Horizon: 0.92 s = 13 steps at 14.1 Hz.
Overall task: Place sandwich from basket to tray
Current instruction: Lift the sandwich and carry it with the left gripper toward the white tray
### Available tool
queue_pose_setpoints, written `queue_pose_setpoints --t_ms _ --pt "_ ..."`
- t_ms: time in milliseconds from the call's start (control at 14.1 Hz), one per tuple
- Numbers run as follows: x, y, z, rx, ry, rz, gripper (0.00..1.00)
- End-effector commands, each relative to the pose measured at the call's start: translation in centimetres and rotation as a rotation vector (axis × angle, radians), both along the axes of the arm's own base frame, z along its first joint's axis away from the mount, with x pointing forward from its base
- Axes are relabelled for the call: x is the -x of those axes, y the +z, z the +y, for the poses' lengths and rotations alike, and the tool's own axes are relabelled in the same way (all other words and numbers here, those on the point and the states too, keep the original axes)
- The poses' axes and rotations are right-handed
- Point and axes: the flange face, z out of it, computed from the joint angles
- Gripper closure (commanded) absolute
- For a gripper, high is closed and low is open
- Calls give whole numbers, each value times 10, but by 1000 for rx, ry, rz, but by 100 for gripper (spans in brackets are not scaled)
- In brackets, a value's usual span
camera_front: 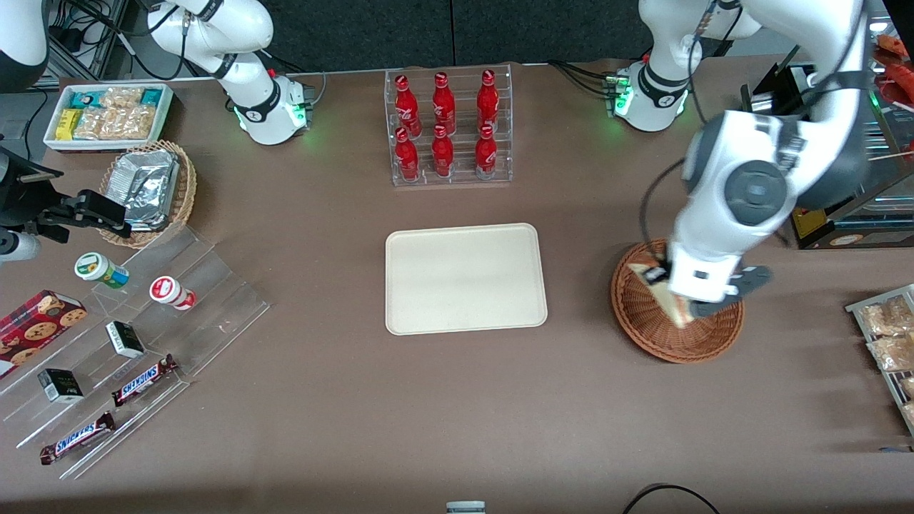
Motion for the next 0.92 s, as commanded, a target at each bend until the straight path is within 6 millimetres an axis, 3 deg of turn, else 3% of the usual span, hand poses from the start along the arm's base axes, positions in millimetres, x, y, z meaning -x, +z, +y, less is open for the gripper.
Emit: queue_pose_setpoints --t_ms 0,283,496,850 --pt "-5 -12 -71 15 -62 33 99" --pt "-1 -39 -152 71 -144 54 99" --pt "22 -74 -204 75 -222 72 99" --pt "59 -122 -272 96 -305 28 99"
